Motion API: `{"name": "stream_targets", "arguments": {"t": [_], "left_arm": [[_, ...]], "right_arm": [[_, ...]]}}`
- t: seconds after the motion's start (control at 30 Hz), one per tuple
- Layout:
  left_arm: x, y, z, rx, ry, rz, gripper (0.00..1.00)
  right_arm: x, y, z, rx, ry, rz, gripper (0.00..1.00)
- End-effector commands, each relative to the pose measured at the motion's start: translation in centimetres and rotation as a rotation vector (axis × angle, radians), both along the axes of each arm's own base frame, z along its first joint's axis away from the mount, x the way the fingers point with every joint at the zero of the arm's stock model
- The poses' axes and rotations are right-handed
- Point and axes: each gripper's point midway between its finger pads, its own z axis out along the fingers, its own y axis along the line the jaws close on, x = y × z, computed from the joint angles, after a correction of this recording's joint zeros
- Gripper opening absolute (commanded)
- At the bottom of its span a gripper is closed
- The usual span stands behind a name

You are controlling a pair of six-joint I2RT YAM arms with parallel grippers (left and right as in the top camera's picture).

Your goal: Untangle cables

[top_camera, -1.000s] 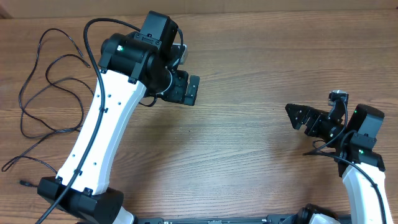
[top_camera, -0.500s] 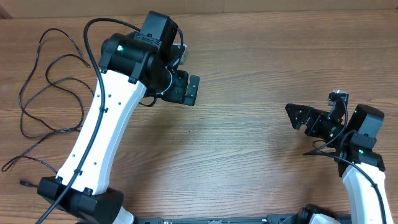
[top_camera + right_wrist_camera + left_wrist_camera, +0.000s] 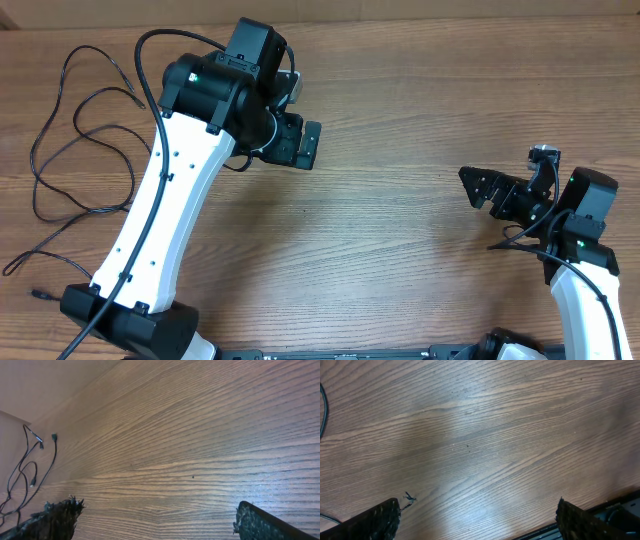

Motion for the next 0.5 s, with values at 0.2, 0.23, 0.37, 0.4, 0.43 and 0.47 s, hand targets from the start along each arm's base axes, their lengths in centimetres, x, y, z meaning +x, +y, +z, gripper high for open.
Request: {"name": "stream_targets", "arguments": {"t": [0.2, 0.23, 0.37, 0.4, 0.43, 0.47], "left_arm": [[0.4, -0.4, 2.6, -0.039, -0.115, 0.005, 1.0], [0.5, -0.5, 3.3, -0.049, -0.152, 0.002, 1.0], [0.9, -1.2, 6.8, -0.064, -0.33, -0.012, 1.0], [0.8, -1.4, 7.7, -0.068, -0.367, -0.018, 1.0], [0.7, -1.6, 8.4, -0.07, -0.4, -0.021, 1.0], [0.5, -1.7, 9.2, -0.074, -0.431, -0.024, 1.0]], "right_arm": [[0.3, -0.3, 0.4, -0.005, -0.013, -0.006, 1.0], [0.2, -0.3, 0.4, -0.005, -0.013, -0.006, 1.0], [0.3, -0.3, 0.4, -0.005, -0.013, -0.006, 1.0], [0.3, -0.3, 0.4, -0.005, -0.013, -0.006, 1.0], [0.3, -0.3, 0.4, -0.005, -0.013, -0.006, 1.0], [0.3, -0.3, 0.4, -0.005, -0.013, -0.006, 1.0]]}}
